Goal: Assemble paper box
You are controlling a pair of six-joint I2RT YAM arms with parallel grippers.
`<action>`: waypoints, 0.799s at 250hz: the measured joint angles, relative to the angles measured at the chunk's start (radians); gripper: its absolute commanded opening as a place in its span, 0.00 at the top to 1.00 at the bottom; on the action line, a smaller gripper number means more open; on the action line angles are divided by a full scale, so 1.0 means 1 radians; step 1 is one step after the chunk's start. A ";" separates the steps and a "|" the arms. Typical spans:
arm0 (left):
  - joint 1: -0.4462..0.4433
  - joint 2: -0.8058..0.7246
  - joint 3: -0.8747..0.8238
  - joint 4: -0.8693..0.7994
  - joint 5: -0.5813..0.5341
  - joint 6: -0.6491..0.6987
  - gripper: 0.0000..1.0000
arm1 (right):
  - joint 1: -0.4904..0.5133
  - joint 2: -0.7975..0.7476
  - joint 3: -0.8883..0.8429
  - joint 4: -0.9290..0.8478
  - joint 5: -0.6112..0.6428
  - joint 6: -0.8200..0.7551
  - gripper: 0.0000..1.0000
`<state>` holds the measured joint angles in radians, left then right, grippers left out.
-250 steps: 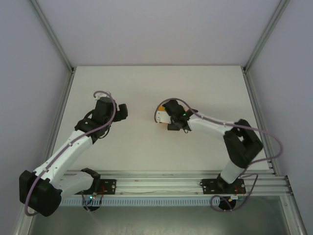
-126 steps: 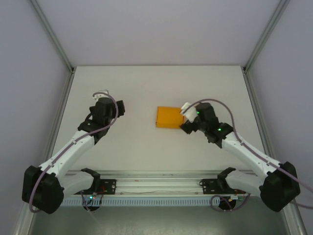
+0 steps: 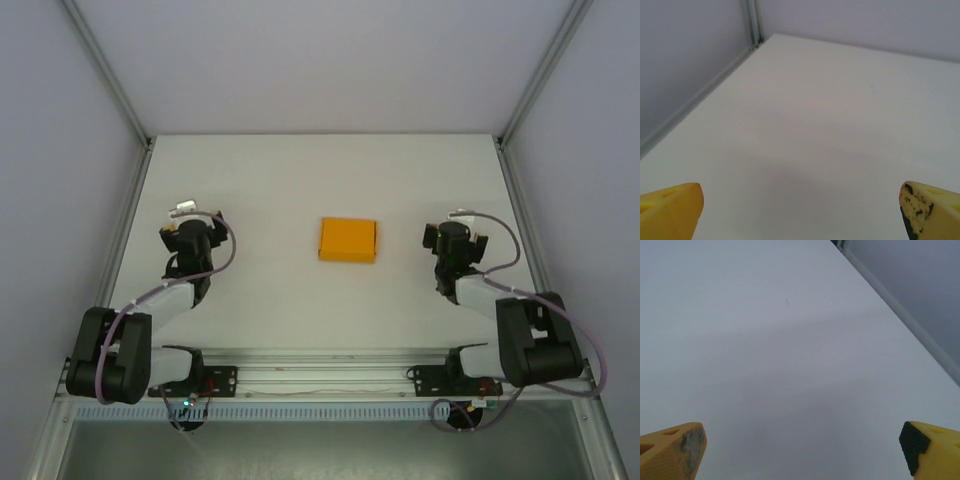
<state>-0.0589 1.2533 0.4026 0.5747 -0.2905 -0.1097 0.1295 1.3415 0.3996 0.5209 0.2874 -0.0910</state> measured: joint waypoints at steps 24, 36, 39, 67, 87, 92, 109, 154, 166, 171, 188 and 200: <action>0.010 0.020 -0.034 0.117 0.003 0.034 0.00 | -0.013 0.064 -0.030 0.159 -0.010 0.020 0.00; 0.016 0.056 -0.063 0.193 0.005 0.040 0.00 | -0.020 0.096 -0.052 0.236 -0.018 0.031 0.00; 0.016 0.069 -0.070 0.213 0.008 0.042 0.00 | -0.022 0.101 -0.056 0.246 -0.021 0.034 0.00; 0.039 0.245 -0.111 0.357 0.050 0.060 0.00 | -0.064 0.161 -0.071 0.320 -0.064 0.059 0.00; 0.060 0.280 -0.112 0.347 0.085 0.058 0.00 | -0.111 0.174 -0.036 0.289 -0.130 0.085 0.00; 0.063 0.281 -0.112 0.360 0.091 0.058 0.00 | -0.119 0.174 -0.034 0.298 -0.139 0.090 0.00; 0.073 0.276 -0.108 0.393 0.103 0.058 0.00 | -0.140 0.170 -0.026 0.307 -0.164 0.102 0.00; 0.073 0.266 -0.103 0.422 0.126 0.058 0.00 | -0.142 0.169 -0.023 0.307 -0.217 0.110 0.00; 0.073 0.267 -0.103 0.424 0.127 0.059 0.00 | -0.142 0.169 -0.023 0.307 -0.226 0.110 0.01; 0.073 0.267 -0.103 0.425 0.127 0.058 0.00 | -0.142 0.169 -0.023 0.307 -0.229 0.110 0.00; 0.073 0.267 -0.103 0.425 0.127 0.058 0.00 | -0.142 0.169 -0.023 0.306 -0.237 0.110 0.00; 0.073 0.267 -0.103 0.425 0.127 0.059 0.00 | -0.142 0.169 -0.023 0.306 -0.240 0.110 0.00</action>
<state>0.0139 1.5200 0.3000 0.9997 -0.1635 -0.0509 -0.0120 1.5101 0.3771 0.8268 0.0475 0.0189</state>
